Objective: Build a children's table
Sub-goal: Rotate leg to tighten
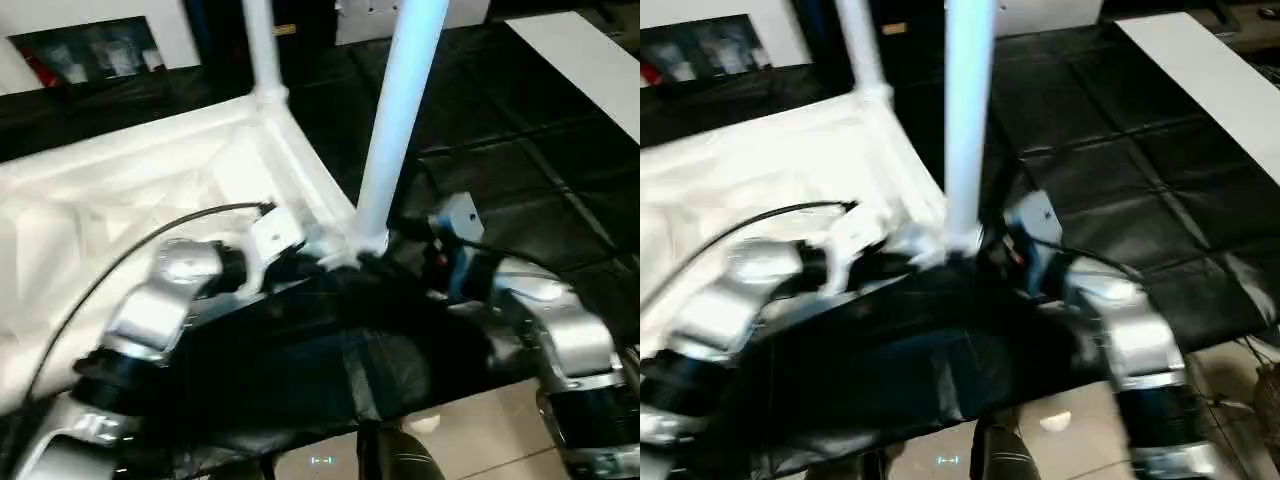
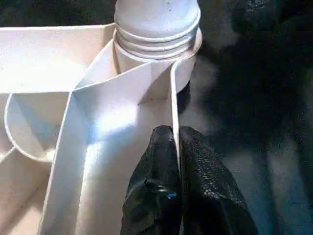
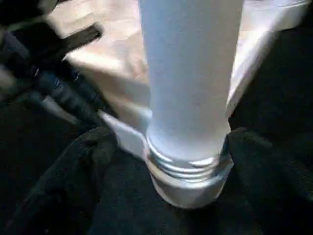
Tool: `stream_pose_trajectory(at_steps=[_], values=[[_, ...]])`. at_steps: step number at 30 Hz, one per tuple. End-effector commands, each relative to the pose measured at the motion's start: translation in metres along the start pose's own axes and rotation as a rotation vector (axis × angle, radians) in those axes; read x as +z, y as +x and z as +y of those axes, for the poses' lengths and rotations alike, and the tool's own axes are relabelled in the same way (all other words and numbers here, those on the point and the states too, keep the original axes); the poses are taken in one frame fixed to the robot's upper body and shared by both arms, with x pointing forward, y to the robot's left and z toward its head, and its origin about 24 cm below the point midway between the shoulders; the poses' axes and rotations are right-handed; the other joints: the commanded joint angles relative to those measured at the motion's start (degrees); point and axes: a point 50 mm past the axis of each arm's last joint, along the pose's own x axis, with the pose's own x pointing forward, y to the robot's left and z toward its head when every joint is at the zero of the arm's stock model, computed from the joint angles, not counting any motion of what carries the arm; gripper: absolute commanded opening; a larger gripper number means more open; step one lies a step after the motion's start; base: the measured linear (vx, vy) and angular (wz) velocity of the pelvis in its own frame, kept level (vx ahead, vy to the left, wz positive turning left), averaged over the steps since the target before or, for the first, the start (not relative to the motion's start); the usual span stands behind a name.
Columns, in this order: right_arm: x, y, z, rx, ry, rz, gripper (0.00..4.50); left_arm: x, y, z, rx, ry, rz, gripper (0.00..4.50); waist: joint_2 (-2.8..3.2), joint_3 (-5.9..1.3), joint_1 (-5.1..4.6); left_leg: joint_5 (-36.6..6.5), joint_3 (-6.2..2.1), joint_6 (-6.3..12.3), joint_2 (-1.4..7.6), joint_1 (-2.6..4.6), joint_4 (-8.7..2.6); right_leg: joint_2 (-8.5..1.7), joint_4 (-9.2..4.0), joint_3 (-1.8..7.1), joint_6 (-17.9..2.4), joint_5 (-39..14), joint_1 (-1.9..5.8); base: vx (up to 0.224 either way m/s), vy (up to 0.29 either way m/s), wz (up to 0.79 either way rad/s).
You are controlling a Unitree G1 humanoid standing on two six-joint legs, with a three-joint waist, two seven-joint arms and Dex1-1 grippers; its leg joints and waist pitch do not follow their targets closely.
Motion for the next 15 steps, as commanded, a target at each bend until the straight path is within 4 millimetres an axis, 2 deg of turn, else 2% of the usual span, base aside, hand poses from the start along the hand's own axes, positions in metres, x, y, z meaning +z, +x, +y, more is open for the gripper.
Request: stream_pose_trajectory(at_steps=[1, 2, 5, 6, 7, 8, 11, 12, 14, 15], values=[[-0.002, 0.002, 0.006, 0.114, -0.016, 0.025, 4.26, -0.001, 0.006, -0.014, -0.156, 0.035, -0.020, 0.00, -0.30, -4.04, 0.25, -6.29, -0.38, 9.03, 2.28, 0.67, -2.69, -3.60, -3.09, 2.99, -15.60, -8.54, 4.18, 0.000, 0.000, 0.00], [-0.002, 0.000, 0.006, 0.160, -0.023, 0.036, 4.26, -0.002, 0.005, -0.015, -0.188, 0.050, -0.015, 0.00, -0.33, -4.15, 0.40, -6.70, -0.30, 9.04, 2.35, 0.89, -2.64, -3.50, -3.09, 3.00, -15.64, -8.67, 4.05, 0.000, 0.000, 0.00], [-0.001, -0.007, 0.009, 0.321, -0.030, 0.055, 4.26, -0.006, 0.000, -0.015, -0.275, 0.093, -0.001, 0.00, -0.47, -4.03, 0.97, -7.36, -0.33, 9.14, 2.43, 0.91, -2.66, -3.70, -2.98, 3.02, -15.89, -9.45, 4.14, 0.000, 0.000, 0.00], [-0.001, -0.010, 0.011, 0.394, -0.042, 0.064, 4.26, -0.009, -0.003, -0.017, -0.328, 0.111, 0.018, 0.00, -0.42, -3.93, 1.59, -7.74, -0.19, 9.08, 2.57, 1.00, -2.67, -3.77, -3.11, 3.09, -15.68, -10.49, 3.93, 0.000, 0.000, 0.00], [-0.001, -0.010, 0.011, 0.394, -0.042, 0.064, 4.26, -0.009, -0.003, -0.017, -0.328, 0.111, 0.018, 0.00, -0.42, -3.93, 1.59, -7.74, -0.19, 9.08, 2.57, 1.00, -2.67, -3.77, -3.11, 3.09, -15.68, -10.49, 3.93, 0.000, 0.000, 0.00], [-0.002, -0.013, 0.012, 0.450, -0.042, 0.067, 4.26, -0.011, -0.006, -0.018, -0.376, 0.116, 0.028, 0.00, -0.67, -4.03, 1.77, -7.65, -0.13, 8.87, 2.63, 1.00, -2.66, -3.79, -3.01, 3.10, -15.62, -10.52, 3.98, 0.000, 0.000, 0.00], [-0.003, -0.014, 0.011, 0.498, -0.025, 0.064, 4.26, -0.014, -0.008, -0.020, -0.421, 0.126, 0.038, 0.00, -0.64, -4.13, 2.07, -6.72, -0.19, 9.12, 2.66, 0.94, -2.58, -3.84, -2.77, 3.05, -16.15, -9.69, 3.95, 0.000, 0.000, 0.00], [-0.003, -0.014, 0.010, 0.520, -0.009, 0.063, 3.92, -0.016, -0.009, -0.024, -0.459, 0.131, 0.047, 0.00, -0.74, -4.17, 2.24, -6.44, -0.17, 9.16, 2.76, 0.94, -2.55, -3.89, -2.71, 3.09, -16.30, -9.59, 3.94, 0.000, 0.000, 0.00], [-0.003, -0.013, 0.009, 0.528, -0.006, 0.063, 3.89, -0.016, -0.009, -0.025, -0.471, 0.133, 0.048, 0.00, -0.67, -4.24, 2.35, -5.99, -0.17, 9.25, 2.75, 0.92, -2.52, -3.89, -2.59, 3.08, -16.49, -9.10, 3.96, 0.000, 0.000, 0.00], [-0.002, -0.013, 0.009, 0.536, -0.008, 0.059, 3.78, -0.017, -0.009, -0.026, -0.486, 0.136, 0.051, 0.00, -0.91, -4.13, 2.42, -5.83, -0.13, 9.33, 2.77, 0.90, -2.54, -3.84, -2.64, 3.10, -16.49, -9.12, 3.87, 0.000, 0.000, 0.00]])
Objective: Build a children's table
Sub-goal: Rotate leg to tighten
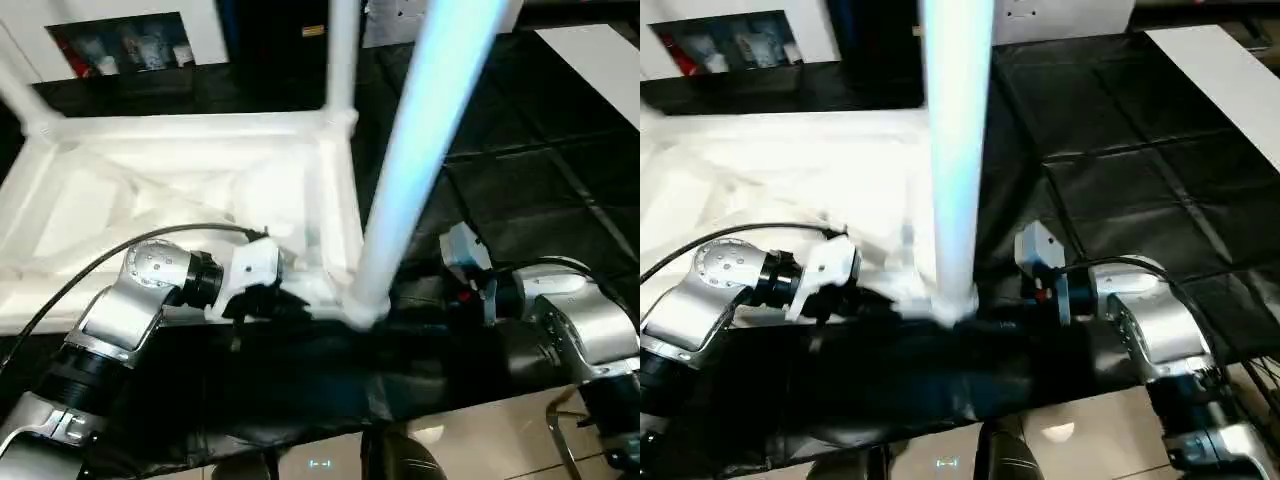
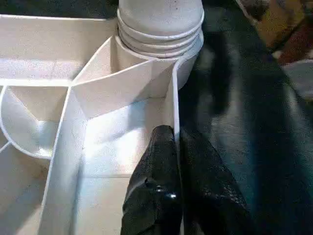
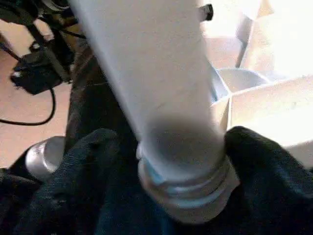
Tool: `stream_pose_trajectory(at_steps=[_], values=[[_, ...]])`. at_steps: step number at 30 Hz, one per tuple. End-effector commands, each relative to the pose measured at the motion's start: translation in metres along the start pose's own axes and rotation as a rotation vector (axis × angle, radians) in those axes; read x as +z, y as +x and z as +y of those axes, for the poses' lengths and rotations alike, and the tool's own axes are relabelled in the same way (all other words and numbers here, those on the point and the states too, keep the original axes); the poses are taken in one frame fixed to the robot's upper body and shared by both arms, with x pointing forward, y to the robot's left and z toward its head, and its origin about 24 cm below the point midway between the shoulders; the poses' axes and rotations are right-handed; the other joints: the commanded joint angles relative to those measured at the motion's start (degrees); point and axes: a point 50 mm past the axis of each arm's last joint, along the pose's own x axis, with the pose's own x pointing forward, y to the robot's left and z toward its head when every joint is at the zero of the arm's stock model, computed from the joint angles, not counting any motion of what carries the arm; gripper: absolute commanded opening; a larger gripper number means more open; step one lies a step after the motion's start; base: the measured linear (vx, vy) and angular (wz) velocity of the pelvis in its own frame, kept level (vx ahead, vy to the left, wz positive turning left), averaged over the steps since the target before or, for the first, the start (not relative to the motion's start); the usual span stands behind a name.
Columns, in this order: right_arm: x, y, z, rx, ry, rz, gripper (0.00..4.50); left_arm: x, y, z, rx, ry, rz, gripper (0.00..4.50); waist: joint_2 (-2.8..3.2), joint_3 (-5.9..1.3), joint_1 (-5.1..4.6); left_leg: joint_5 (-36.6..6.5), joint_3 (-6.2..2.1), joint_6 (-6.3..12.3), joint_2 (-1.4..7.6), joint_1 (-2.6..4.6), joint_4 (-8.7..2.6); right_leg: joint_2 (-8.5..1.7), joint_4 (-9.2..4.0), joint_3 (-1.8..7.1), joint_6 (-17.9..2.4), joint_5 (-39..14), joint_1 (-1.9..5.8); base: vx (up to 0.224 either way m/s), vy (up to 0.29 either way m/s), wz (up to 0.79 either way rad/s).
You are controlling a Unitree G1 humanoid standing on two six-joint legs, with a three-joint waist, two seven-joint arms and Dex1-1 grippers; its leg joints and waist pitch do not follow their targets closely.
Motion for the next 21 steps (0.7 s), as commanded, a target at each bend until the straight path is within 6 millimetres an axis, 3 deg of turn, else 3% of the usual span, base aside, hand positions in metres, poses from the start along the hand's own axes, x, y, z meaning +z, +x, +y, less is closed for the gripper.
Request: stream_pose_trajectory(at_steps=[1, 16, 21], values=[[0.0047, 0.0031, 0.0010, 0.068, -0.005, -0.025, 3.63, -0.0019, 0.0124, -0.0128, -0.157, 0.015, 0.006, 0.00, -0.82, -4.22, -0.31, -5.72, -0.17, 9.27, 2.79, 0.99, -2.89, -3.76, -2.63, 3.11, -16.28, -9.41, 3.76, 0.000, 0.000, 0.00], [0.0045, 0.0069, 0.0060, 0.212, 0.029, -0.009, 2.47, -0.0022, 0.0144, -0.0126, -0.200, 0.049, 0.015, 0.00, -1.02, -3.95, -0.07, -7.16, -0.22, 8.04, 2.78, 1.00, -3.07, -3.83, -3.04, 3.12, -14.95, -13.49, 3.64, 0.000, 0.000, 0.00], [0.0046, 0.0076, 0.0084, 0.233, 0.051, -0.016, 2.21, -0.0026, 0.0146, -0.0123, -0.189, 0.043, 0.010, 0.00, -0.91, -4.04, -0.01, -6.50, -0.26, 8.14, 2.78, 0.99, -3.05, -3.77, -2.87, 3.09, -15.34, -12.09, 3.70, 0.000, 0.000, 0.00]])
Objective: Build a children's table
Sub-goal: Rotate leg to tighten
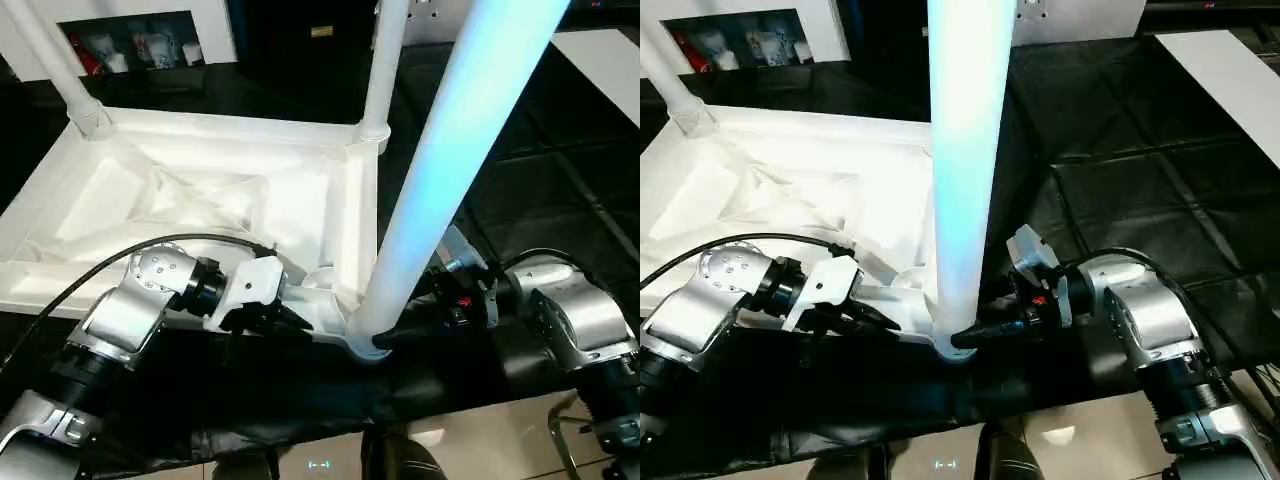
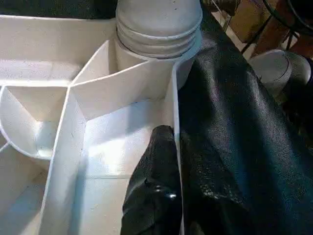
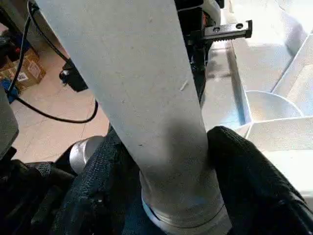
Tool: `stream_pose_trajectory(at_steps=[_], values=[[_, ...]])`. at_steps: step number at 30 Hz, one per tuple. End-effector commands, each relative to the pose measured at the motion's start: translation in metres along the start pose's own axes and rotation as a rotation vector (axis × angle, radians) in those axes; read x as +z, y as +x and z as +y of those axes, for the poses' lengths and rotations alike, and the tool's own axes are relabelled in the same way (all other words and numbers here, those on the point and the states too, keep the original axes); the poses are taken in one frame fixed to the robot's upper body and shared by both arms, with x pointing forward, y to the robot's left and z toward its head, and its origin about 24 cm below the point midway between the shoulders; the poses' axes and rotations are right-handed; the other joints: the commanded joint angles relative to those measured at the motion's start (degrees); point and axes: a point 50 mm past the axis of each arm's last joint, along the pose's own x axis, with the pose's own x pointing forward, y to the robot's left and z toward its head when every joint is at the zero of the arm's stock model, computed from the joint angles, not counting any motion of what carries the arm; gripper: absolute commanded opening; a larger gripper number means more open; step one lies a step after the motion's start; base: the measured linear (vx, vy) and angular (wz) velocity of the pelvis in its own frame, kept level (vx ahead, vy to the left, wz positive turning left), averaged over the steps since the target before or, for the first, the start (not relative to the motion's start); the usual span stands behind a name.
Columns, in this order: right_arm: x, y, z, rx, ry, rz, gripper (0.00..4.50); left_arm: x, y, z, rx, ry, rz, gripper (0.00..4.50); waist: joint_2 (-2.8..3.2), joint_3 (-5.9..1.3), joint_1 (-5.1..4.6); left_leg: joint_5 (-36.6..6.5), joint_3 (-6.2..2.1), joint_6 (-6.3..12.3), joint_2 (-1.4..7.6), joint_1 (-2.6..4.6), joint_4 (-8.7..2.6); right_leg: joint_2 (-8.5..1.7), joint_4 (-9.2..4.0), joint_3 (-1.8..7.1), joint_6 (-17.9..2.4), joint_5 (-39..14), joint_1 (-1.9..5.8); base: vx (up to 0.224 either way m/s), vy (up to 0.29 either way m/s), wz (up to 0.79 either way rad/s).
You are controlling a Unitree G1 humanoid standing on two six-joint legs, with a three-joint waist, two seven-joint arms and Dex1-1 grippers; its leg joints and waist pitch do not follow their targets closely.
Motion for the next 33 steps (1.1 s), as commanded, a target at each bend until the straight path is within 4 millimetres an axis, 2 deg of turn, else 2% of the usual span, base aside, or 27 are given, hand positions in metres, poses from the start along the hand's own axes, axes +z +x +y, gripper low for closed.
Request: stream_pose_trajectory(at_steps=[1, 6, 9, 11, 13, 15, 16, 17, 18, 19, 21, 22, 23, 25, 26, 28, 30, 31, 33], values=[[0.000, 0.004, 0.006, 0.071, 0.025, -0.008, 2.19, -0.002, 0.013, -0.007, -0.096, -0.004, 0.003, 0.00, -0.79, -4.08, -0.44, -6.49, -0.24, 8.24, 2.76, 0.97, -3.13, -3.73, -2.93, 3.11, -15.42, -12.00, 3.62, 0.000, 0.000, 0.00], [-0.001, 0.009, 0.011, 0.073, 0.051, -0.031, 2.14, 0.000, 0.014, -0.004, -0.048, -0.031, -0.015, 0.00, -0.78, -4.11, -0.31, -6.10, -0.29, 8.08, 2.81, 0.96, -3.16, -3.76, -2.89, 3.11, -15.19, -12.22, 3.65, 0.000, 0.000, 0.00], [-0.002, 0.014, 0.008, -0.023, 0.060, -0.041, 2.14, 0.002, 0.016, 0.002, 0.033, -0.076, -0.009, 0.00, -0.78, -4.10, -0.23, -6.28, -0.21, 8.00, 2.81, 1.00, -3.14, -3.81, -3.01, 3.16, -15.19, -12.73, 3.54, 0.000, 0.000, 0.00], [-0.003, 0.017, 0.004, -0.092, 0.067, -0.034, 2.14, 0.004, 0.018, 0.005, 0.066, -0.101, -0.025, 0.00, -0.83, -3.79, -0.40, -8.01, -0.33, 7.05, 2.70, 0.91, -3.42, -3.86, -3.48, 3.08, -14.27, -16.29, 3.57, 0.000, 0.000, 0.00], [-0.003, 0.026, -0.005, -0.251, 0.086, -0.043, 2.13, 0.013, 0.024, 0.011, 0.135, -0.143, -0.064, 0.00, -0.94, -3.44, -1.00, -10.57, -0.52, 4.64, 2.39, 0.89, -3.67, -3.98, -4.13, 3.04, -12.21, -22.81, 3.51, 0.000, 0.000, 0.00], [-0.003, 0.032, -0.013, -0.370, 0.132, -0.071, 2.11, 0.019, 0.031, 0.018, 0.209, -0.175, -0.083, 0.00, -0.95, -3.40, -1.42, -11.29, -0.84, 3.11, 2.23, 0.79, -3.83, -4.06, -4.46, 2.92, -10.40, -26.89, 3.64, 0.000, 0.000, 0.00], [-0.002, 0.035, -0.015, -0.404, 0.146, -0.085, 2.10, 0.022, 0.033, 0.020, 0.237, -0.180, -0.083, 0.00, -1.20, -3.39, -1.88, -12.12, -0.97, 2.80, 2.09, 0.80, -3.95, -4.01, -4.74, 2.84, -9.29, -28.73, 3.65, 0.000, 0.000, 0.00], [0.000, 0.042, -0.019, -0.465, 0.163, -0.106, 2.10, 0.027, 0.040, 0.025, 0.288, -0.202, -0.089, 0.00, -0.95, -3.17, -2.21, -12.59, -1.13, 2.60, 2.07, 0.60, -4.08, -4.07, -4.88, 2.85, -8.67, -29.60, 3.66, 0.000, 0.000, 0.00], [0.002, 0.048, -0.021, -0.508, 0.179, -0.117, 2.09, 0.030, 0.045, 0.029, 0.325, -0.228, -0.101, 0.00, -1.04, -3.15, -2.45, -13.04, -1.07, 2.46, 2.06, 0.61, -4.10, -3.97, -5.03, 2.87, -8.30, -30.05, 3.62, 0.000, 0.000, 0.00], [0.002, 0.049, -0.022, -0.525, 0.185, -0.120, 2.09, 0.032, 0.046, 0.031, 0.339, -0.237, -0.104, 0.00, -1.05, -3.31, -2.61, -13.35, -1.05, 2.28, 1.96, 0.93, -3.96, -4.02, -5.16, 2.87, -8.03, -30.48, 3.38, 0.000, 0.000, 0.00], [0.005, 0.061, -0.030, -0.656, 0.232, -0.135, 2.08, 0.040, 0.055, 0.040, 0.431, -0.292, -0.128, 0.00, -1.19, -3.22, -3.05, -13.36, -1.01, 2.30, 1.79, 1.02, -3.95, -3.88, -5.38, 2.93, -7.54, -31.16, 3.16, 0.000, 0.000, 0.00], [0.005, 0.064, -0.033, -0.721, 0.255, -0.133, 2.07, 0.044, 0.057, 0.045, 0.483, -0.319, -0.140, 0.00, -1.03, -3.40, -3.20, -13.03, -1.09, 2.42, 1.66, 0.87, -3.91, -3.91, -5.39, 2.84, -7.10, -31.56, 3.36, 0.000, 0.000, 0.00], [0.005, 0.064, -0.033, -0.721, 0.255, -0.133, 2.07, 0.044, 0.057, 0.045, 0.483, -0.319, -0.140, 0.00, -1.07, -3.33, -3.30, -12.84, -1.00, 2.35, 1.64, 0.82, -3.92, -3.81, -5.46, 2.85, -6.87, -31.45, 3.28, 0.000, 0.000, 0.00], [0.004, 0.072, -0.039, -0.893, 0.288, -0.115, 2.06, 0.051, 0.061, 0.056, 0.621, -0.377, -0.158, 0.00, -0.94, -3.25, -3.45, -13.16, -0.98, 2.11, 1.58, 0.96, -3.96, -3.65, -5.67, 2.78, -6.33, -32.01, 2.92, 0.000, 0.000, 0.00], [0.004, 0.077, -0.041, -0.984, 0.317, -0.122, 2.06, 0.054, 0.062, 0.060, 0.694, -0.394, -0.156, 0.00, -0.93, -3.59, -3.42, -13.35, -1.09, 2.23, 1.42, 1.01, -3.93, -3.69, -5.71, 2.68, -5.83, -32.11, 3.14, 0.000, 0.000, 0.00], [0.004, 0.080, -0.042, -1.012, 0.331, -0.130, 2.06, 0.055, 0.063, 0.061, 0.720, -0.398, -0.154, 0.00, -0.90, -3.52, -3.50, -13.12, -0.96, 2.22, 1.52, 1.02, -4.02, -3.55, -5.76, 2.78, -5.98, -30.32, 2.84, 0.000, 0.000, 0.00], [0.005, 0.084, -0.041, -1.025, 0.334, -0.135, 2.06, 0.057, 0.065, 0.062, 0.743, -0.411, -0.158, 0.00, -0.83, -3.71, -3.34, -12.69, -0.97, 2.77, 1.58, 0.90, -4.05, -3.54, -5.51, 2.85, -6.24, -27.87, 3.08, 0.000, 0.000, 0.00], [0.005, 0.087, -0.038, -1.020, 0.319, -0.140, 2.57, 0.057, 0.066, 0.061, 0.748, -0.409, -0.151, 0.00, -0.89, -3.82, -3.32, -12.50, -0.90, 3.18, 1.62, 0.88, -4.04, -3.44, -5.31, 2.93, -6.60, -25.92, 3.13, 0.000, 0.000, 0.00], [0.005, 0.085, -0.034, -1.012, 0.291, -0.152, 2.76, 0.054, 0.064, 0.059, 0.747, -0.402, -0.134, 0.00, -0.71, -3.93, -3.16, -11.50, -0.74, 3.82, 1.73, 0.79, -3.94, -3.44, -5.02, 3.07, -7.56, -22.15, 3.21, 0.000, 0.000, 0.00]])
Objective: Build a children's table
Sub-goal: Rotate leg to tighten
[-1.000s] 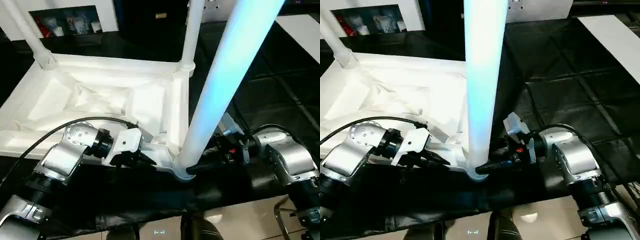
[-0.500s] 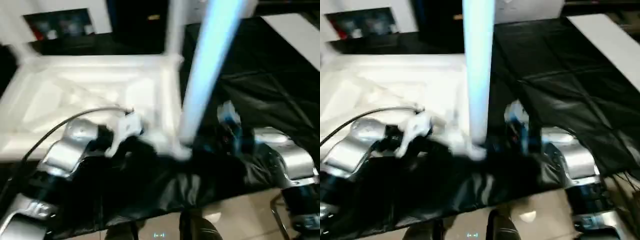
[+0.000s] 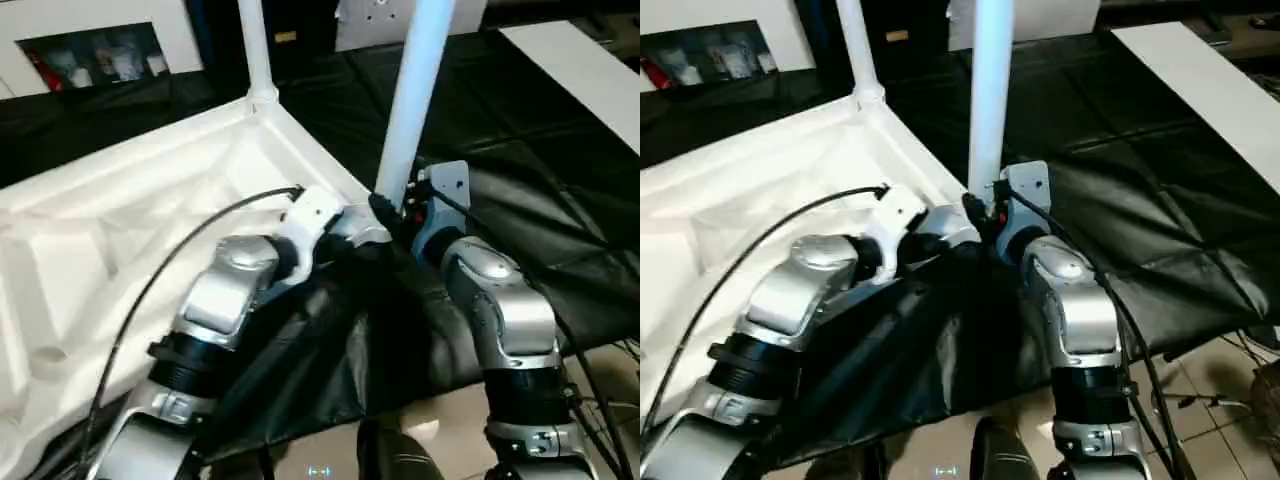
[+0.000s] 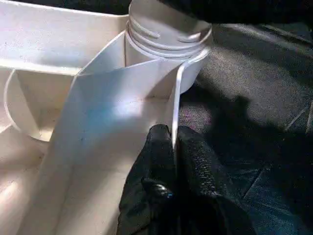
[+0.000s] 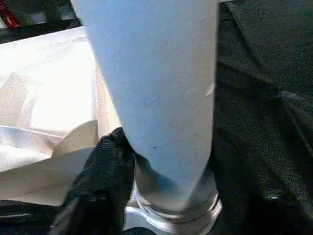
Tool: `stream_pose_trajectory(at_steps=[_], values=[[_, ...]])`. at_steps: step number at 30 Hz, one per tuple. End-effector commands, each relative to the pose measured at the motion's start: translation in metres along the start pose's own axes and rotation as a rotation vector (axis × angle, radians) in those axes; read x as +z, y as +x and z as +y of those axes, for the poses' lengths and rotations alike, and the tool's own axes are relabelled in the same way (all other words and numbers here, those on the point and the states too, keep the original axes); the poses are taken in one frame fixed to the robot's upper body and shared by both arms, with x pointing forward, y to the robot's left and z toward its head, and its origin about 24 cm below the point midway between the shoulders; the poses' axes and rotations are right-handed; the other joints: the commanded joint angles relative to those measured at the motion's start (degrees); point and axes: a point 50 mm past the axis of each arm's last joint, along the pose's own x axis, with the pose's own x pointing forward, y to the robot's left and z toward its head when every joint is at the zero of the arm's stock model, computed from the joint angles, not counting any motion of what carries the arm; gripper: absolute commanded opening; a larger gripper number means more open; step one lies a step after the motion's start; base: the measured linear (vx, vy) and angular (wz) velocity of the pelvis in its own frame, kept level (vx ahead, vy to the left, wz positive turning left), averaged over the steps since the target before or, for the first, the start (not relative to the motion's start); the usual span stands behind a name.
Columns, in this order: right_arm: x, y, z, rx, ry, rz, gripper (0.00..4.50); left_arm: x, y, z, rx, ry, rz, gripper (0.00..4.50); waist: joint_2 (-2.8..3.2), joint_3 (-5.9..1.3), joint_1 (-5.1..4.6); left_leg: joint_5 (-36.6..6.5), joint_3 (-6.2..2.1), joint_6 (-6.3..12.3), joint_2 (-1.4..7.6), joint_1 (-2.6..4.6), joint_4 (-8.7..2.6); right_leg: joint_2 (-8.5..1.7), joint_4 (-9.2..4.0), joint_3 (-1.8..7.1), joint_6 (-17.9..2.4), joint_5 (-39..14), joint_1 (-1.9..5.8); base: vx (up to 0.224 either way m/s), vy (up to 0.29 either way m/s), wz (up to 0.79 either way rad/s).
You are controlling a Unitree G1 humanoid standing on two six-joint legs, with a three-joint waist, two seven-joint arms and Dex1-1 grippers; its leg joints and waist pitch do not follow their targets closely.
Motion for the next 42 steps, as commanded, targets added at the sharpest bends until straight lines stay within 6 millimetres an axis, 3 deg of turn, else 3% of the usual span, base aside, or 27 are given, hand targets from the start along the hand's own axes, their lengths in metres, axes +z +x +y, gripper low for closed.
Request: stream_pose_trajectory(at_steps=[1, 2, 4, 7, 10, 12, 15, 17, 23, 29, 33, 42], values=[[-0.033, 0.002, 0.045, 0.226, 0.044, 0.133, 2.76, 0.010, 0.005, -0.009, 0.003, 0.010, -0.051, 0.00, -0.64, -3.96, 0.33, -11.20, -0.71, 4.21, 2.06, 0.32, -3.57, -3.36, -4.66, 2.78, -8.24, -21.04, 2.95, 0.000, 0.000, 0.00], [-0.033, 0.001, 0.043, 0.225, 0.039, 0.127, 3.06, 0.009, 0.004, -0.008, 0.004, 0.013, -0.047, 0.00, -0.66, -3.92, 0.34, -10.93, -0.67, 4.39, 2.05, 0.21, -3.53, -3.40, -4.61, 2.80, -8.56, -20.38, 3.00, 0.000, 0.000, 0.00], [-0.033, -0.006, 0.031, 0.232, 0.038, 0.095, 3.15, 0.002, -0.004, -0.005, -0.024, 0.036, -0.030, 0.00, -0.54, -4.18, 0.46, -9.05, -0.68, 4.96, 2.07, 0.04, -3.39, -3.40, -4.09, 2.77, -9.93, -16.59, 3.40, 0.000, 0.000, 0.00], [-0.031, -0.010, 0.022, 0.258, 0.051, 0.073, 3.37, -0.005, -0.010, -0.005, -0.072, 0.066, -0.022, 0.00, -0.60, -4.09, 0.14, -8.26, -0.74, 6.09, 1.92, -0.47, -3.33, -3.45, -3.99, 2.61, -10.76, -15.00, 3.90, 0.000, 0.000, 0.00], [-0.027, -0.020, 0.010, 0.372, -0.005, 0.051, 3.70, -0.018, -0.021, -0.005, -0.154, 0.111, 0.020, 0.00, -0.36, -4.16, -0.02, -7.72, -0.78, 6.36, 1.90, -0.47, -3.14, -3.50, -3.95, 2.60, -11.22, -14.97, 4.05, 0.000, 0.000, 0.00], [-0.025, -0.028, 0.001, 0.456, -0.058, 0.050, 3.93, -0.025, -0.029, -0.003, -0.217, 0.162, 0.037, 0.00, -0.23, -4.23, -0.27, -6.55, -0.63, 7.40, 2.17, -0.36, -2.94, -3.39, -3.60, 2.64, -12.59, -11.57, 4.03, 0.000, 0.000, 0.00], [-0.023, -0.039, -0.010, 0.591, -0.159, 0.069, 4.22, -0.035, -0.041, 0.001, -0.323, 0.229, 0.068, 0.00, -0.14, -4.23, 0.06, -6.58, -0.53, 7.82, 2.37, -0.24, -2.80, -3.34, -3.45, 2.64, -13.71, -10.44, 3.95, 0.000, 0.000, 0.00], [-0.021, -0.043, -0.014, 0.651, -0.168, 0.069, 4.22, -0.039, -0.047, 0.003, -0.375, 0.265, 0.090, 0.00, -0.13, -4.24, 0.15, -6.35, -0.59, 7.79, 2.49, -0.29, -2.86, -3.32, -3.23, 2.66, -13.68, -10.27, 4.15, 0.000, 0.000, 0.00], [-0.016, -0.056, -0.020, 0.909, -0.193, 0.114, 4.22, -0.047, -0.065, 0.001, -0.611, 0.389, 0.141, 0.00, 0.02, -4.14, 1.52, -7.54, -0.28, 7.59, 3.04, 0.74, -2.86, -3.25, -3.11, 2.93, -14.91, -10.38, 3.43, 0.000, 0.000, 0.00], [-0.015, -0.060, -0.018, 1.073, -0.197, 0.149, 4.22, -0.052, -0.071, 0.003, -0.717, 0.453, 0.202, 0.00, -0.15, -4.14, 2.85, -8.22, -0.12, 6.93, 3.26, 0.83, -2.89, -3.41, -2.87, 2.98, -15.69, -10.68, 3.31, 0.000, 0.000, 0.00], [-0.016, -0.061, -0.014, 1.186, -0.196, 0.179, 3.83, -0.053, -0.073, 0.001, -0.801, 0.495, 0.226, 0.00, -0.36, -4.04, 3.00, -8.92, -0.20, 6.17, 3.19, 0.69, -2.94, -3.60, -2.96, 3.01, -15.03, -12.94, 3.45, 0.000, 0.000, 0.00], [-0.016, -0.062, -0.014, 1.298, -0.193, 0.237, 3.05, -0.053, -0.071, 0.004, -0.837, 0.537, 0.238, 0.00, -0.51, -4.14, 3.10, -7.38, -0.20, 6.70, 3.17, 0.54, -2.80, -3.56, -2.77, 2.95, -15.10, -11.95, 3.46, 0.000, 0.000, 0.00]])
